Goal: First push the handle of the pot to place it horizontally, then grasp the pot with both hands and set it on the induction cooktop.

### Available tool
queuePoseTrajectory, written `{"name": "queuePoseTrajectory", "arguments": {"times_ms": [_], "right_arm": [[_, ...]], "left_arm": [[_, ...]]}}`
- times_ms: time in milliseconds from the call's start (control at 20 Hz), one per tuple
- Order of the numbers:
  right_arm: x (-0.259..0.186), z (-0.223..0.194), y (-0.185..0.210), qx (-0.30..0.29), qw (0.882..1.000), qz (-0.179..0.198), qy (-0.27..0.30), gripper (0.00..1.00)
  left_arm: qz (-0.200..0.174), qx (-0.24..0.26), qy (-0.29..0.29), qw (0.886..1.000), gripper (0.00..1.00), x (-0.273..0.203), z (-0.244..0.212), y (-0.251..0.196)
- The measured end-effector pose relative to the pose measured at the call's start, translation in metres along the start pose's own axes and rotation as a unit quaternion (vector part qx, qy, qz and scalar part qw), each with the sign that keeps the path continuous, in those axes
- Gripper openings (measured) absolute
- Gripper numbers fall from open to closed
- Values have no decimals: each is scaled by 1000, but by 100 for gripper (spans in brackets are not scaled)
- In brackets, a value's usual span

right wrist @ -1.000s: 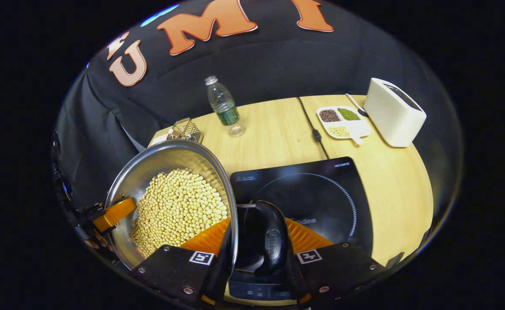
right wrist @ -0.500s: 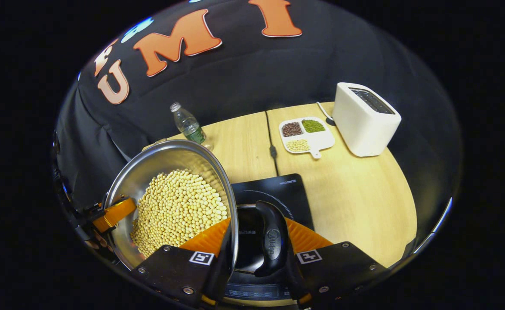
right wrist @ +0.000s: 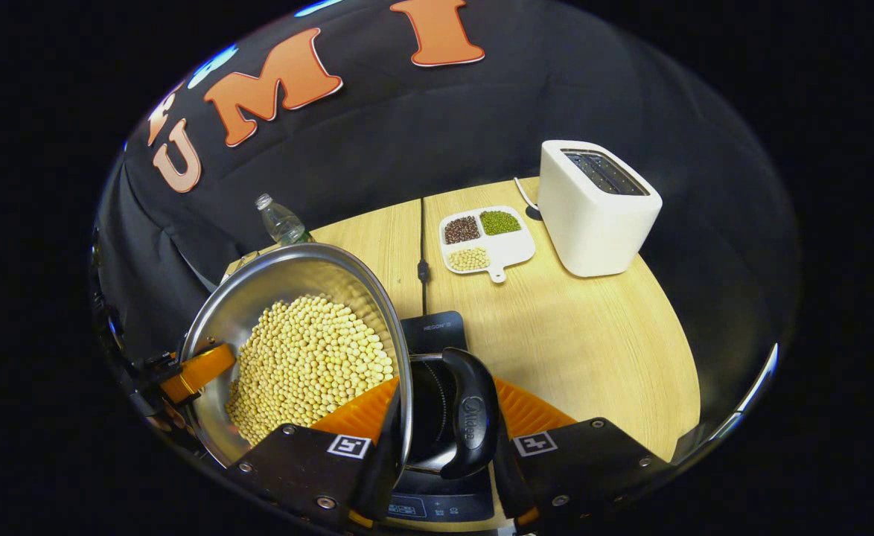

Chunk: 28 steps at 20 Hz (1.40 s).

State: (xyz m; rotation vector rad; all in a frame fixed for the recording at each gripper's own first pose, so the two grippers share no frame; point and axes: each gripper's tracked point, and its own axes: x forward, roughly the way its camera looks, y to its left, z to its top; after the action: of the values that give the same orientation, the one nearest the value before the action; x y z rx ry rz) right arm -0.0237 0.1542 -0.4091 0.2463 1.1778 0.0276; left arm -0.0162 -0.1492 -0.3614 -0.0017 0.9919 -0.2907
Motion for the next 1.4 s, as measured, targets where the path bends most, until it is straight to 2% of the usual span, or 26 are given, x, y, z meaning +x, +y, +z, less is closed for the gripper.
{"name": "queuePoseTrajectory", "arguments": {"times_ms": [300,350,400,750,1150,1400], "right_arm": [[8,-4,7,-8,1000,3,19,55],[7,0,6,-9,1000,4,22,51],[7,3,5,-12,1000,5,27,55],[4,13,2,-19,999,6,41,55],[3,11,0,-14,999,7,39,55],[4,8,-2,-4,1000,4,29,57]], "left_arm": [[5,-13,17,1000,60,-1,2,1],[7,-15,21,1000,60,-2,3,1],[9,-17,24,1000,59,-2,2,0],[14,-33,43,998,60,4,-2,-5],[7,-30,46,998,60,4,0,-4],[-11,-43,61,997,61,5,-19,-3]]}}
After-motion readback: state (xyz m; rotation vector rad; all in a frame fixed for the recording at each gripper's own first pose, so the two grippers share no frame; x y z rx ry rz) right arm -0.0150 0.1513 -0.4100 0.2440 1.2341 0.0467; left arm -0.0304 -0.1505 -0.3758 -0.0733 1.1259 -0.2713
